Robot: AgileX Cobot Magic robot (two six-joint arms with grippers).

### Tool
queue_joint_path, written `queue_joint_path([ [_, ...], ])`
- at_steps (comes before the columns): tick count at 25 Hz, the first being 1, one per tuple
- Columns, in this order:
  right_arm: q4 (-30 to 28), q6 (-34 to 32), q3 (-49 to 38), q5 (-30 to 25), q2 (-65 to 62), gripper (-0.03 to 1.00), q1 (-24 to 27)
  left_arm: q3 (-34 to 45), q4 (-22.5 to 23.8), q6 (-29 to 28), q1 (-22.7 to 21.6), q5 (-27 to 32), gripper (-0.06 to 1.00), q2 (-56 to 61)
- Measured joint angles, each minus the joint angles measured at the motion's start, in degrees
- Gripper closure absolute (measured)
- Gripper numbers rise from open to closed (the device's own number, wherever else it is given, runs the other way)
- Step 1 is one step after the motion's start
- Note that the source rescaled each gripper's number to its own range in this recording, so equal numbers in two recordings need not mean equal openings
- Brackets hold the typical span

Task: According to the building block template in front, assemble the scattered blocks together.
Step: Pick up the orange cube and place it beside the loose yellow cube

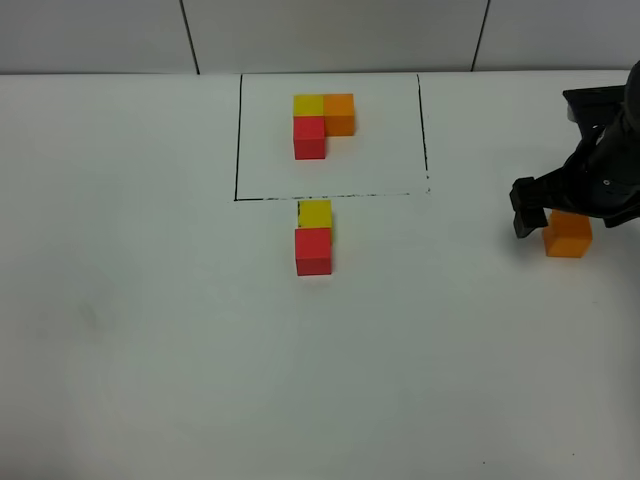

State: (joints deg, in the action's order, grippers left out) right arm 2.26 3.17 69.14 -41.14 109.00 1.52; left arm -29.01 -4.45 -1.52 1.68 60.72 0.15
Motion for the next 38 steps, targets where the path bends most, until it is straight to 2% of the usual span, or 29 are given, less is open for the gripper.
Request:
queue_joint_path([
  [8,-0.1,0.6,0.0,5.2,3.8,0.06,0.0,0.0,0.0,0.0,0.0,0.0,0.21,0.0],
  [14,-0.1,0.6,0.0,7.0,5.6,0.06,0.2,0.0,0.0,0.0,0.0,0.0,0.21,0.0],
  [38,-0.1,1.7,0.0,8.5,7.1,0.09,1.2,0.0,0.0,0.0,0.0,0.0,0.21,0.0],
])
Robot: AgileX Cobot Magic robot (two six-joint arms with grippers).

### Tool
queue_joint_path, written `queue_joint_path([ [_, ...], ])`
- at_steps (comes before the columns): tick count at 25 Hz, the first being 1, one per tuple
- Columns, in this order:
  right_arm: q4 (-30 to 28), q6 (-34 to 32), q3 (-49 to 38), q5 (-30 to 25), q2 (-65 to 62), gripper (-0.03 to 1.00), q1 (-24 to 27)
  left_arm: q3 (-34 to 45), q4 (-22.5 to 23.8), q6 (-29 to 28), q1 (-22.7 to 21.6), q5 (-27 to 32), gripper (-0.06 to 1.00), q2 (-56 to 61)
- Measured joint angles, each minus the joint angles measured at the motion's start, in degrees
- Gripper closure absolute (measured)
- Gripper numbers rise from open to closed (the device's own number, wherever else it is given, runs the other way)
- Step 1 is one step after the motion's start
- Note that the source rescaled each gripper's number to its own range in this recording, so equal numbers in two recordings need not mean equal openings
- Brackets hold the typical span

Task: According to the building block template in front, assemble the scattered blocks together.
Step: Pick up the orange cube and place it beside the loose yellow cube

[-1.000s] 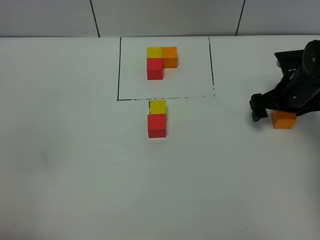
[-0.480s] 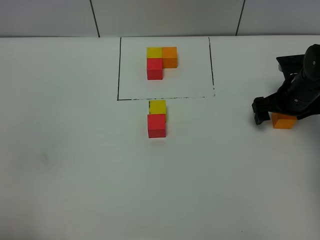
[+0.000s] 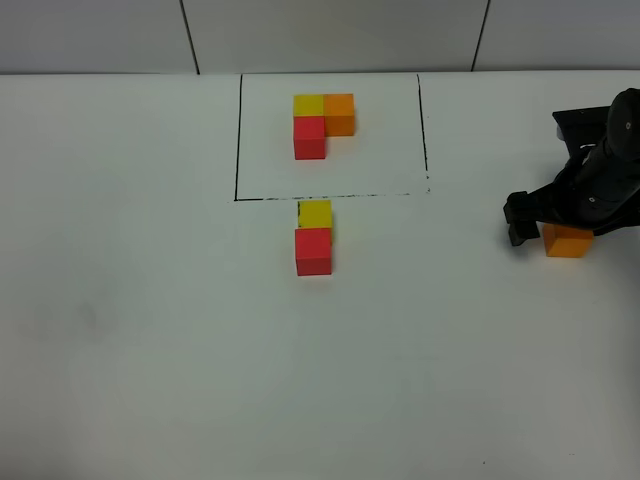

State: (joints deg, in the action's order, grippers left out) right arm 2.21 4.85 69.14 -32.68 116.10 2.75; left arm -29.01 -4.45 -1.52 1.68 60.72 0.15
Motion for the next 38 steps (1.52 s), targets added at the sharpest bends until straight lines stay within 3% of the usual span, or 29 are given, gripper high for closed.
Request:
queue_joint_path([
  [18,0.9,0.0,0.0,0.5,0.0,0.12,0.0,0.0,0.0,0.0,0.0,0.0,0.21,0.0],
  [25,0.9,0.0,0.0,-1.2,0.0,0.19,0.0,0.0,0.0,0.0,0.0,0.0,0.21,0.0],
  [29,0.9,0.0,0.0,-1.2,0.0,0.4,0.0,0.0,0.0,0.0,0.0,0.0,0.21,0.0],
  [32,0.9,-0.2,0.0,-1.1,0.0,0.69,0.0,0.0,0.0,0.0,0.0,0.0,0.21,0.0],
  [34,0.9,-0.3,0.1,-1.3,0.0,0.96,0.0,0.0,0.0,0.0,0.0,0.0,0.21,0.0],
  [38,0.9,-0.3,2.4,-3.7,0.0,0.96,0.0,0.0,0.0,0.0,0.0,0.0,0.21,0.0],
])
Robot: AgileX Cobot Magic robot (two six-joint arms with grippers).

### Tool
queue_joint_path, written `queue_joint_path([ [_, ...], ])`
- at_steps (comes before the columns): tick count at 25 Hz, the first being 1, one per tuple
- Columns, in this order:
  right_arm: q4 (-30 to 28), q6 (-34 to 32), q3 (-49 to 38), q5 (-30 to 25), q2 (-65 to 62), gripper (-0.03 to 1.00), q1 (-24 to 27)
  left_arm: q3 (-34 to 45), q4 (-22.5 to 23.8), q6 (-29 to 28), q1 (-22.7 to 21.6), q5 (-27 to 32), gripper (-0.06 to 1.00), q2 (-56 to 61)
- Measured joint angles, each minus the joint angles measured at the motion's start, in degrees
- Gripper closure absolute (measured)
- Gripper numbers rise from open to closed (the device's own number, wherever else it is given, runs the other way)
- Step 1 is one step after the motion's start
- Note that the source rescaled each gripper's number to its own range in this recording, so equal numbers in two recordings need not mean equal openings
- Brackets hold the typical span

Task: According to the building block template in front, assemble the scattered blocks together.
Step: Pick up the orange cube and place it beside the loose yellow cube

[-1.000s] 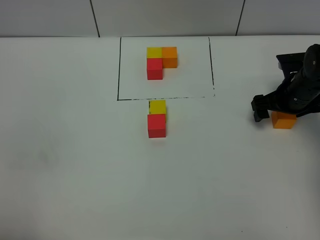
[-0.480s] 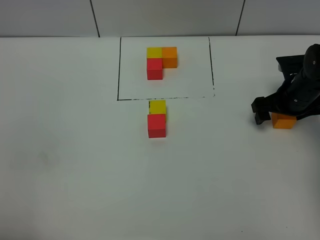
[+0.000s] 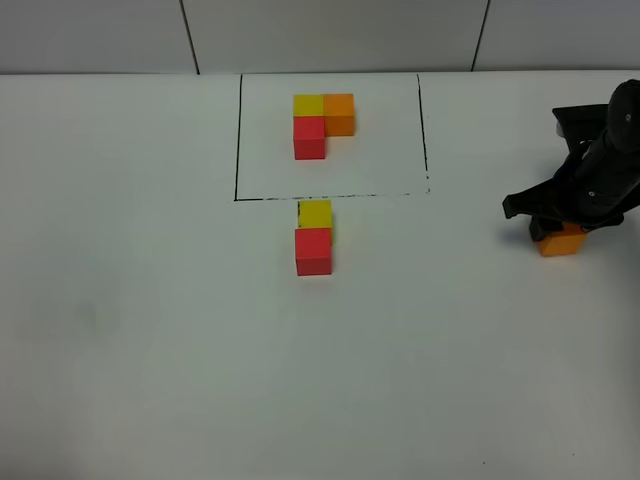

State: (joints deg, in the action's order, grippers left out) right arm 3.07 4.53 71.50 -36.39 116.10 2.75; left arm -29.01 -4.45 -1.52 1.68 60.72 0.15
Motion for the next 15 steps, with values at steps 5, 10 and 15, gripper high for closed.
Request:
queue_joint_path([
  [5,0.1,4.6,6.3,-5.0,0.0,0.96,-0.4,0.0,0.0,0.0,0.0,0.0,0.21,0.0],
  [10,0.5,25.3,10.0,-10.7,0.0,0.96,-4.8,0.0,0.0,0.0,0.0,0.0,0.21,0.0],
  [15,0.8,46.4,10.2,-11.9,0.0,0.96,-11.8,0.0,0.0,0.0,0.0,0.0,0.21,0.0],
])
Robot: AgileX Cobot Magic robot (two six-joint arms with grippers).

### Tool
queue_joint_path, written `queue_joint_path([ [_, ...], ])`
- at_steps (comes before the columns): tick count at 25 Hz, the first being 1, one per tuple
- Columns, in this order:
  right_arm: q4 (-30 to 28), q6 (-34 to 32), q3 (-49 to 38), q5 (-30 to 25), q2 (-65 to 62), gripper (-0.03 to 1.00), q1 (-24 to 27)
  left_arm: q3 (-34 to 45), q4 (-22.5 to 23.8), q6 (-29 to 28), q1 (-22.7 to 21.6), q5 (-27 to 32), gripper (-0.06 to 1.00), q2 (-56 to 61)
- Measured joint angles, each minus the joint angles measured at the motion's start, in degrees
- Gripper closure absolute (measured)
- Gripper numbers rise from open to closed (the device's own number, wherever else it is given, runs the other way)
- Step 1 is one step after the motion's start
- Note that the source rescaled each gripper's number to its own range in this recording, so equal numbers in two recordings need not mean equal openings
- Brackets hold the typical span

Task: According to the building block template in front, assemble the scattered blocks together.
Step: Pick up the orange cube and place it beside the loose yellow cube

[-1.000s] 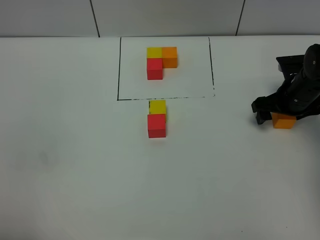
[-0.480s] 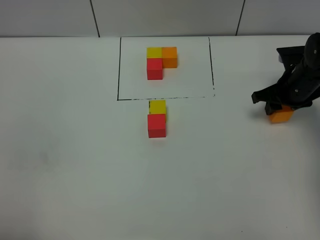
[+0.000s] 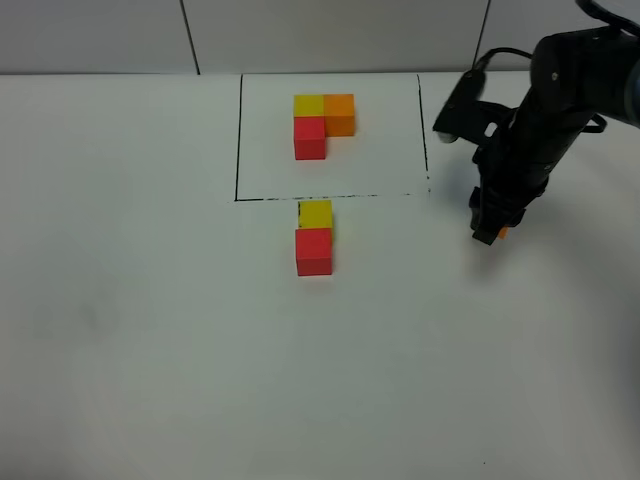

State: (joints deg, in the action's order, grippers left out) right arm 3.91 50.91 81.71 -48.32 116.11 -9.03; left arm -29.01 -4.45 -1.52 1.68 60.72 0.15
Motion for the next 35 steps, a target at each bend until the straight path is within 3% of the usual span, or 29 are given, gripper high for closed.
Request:
queue_joint_path([
  [3,0.1,5.1,0.4,0.3,0.2,0.96,-2.7,0.0,0.0,0.0,0.0,0.0,0.21,0.0],
  [7,-1.3,6.9,4.8,-1.7,2.7,0.96,-5.9,0.0,0.0,0.0,0.0,0.0,0.21,0.0],
  [11,-3.9,7.5,12.8,-7.2,8.3,0.96,-9.1,0.0,0.0,0.0,0.0,0.0,0.21,0.0],
  [19,-2.1,11.3,29.0,-17.4,18.5,0.96,-10.9,0.0,0.0,0.0,0.0,0.0,0.21,0.0],
  [26,-0.9,11.5,35.0,-18.1,23.1,0.96,-12.8,0.0,0.0,0.0,0.0,0.0,0.21,0.0],
  [35,0.1,11.5,35.8,-16.9,24.3,0.96,-13.5,0.0,0.0,0.0,0.0,0.0,0.21,0.0],
])
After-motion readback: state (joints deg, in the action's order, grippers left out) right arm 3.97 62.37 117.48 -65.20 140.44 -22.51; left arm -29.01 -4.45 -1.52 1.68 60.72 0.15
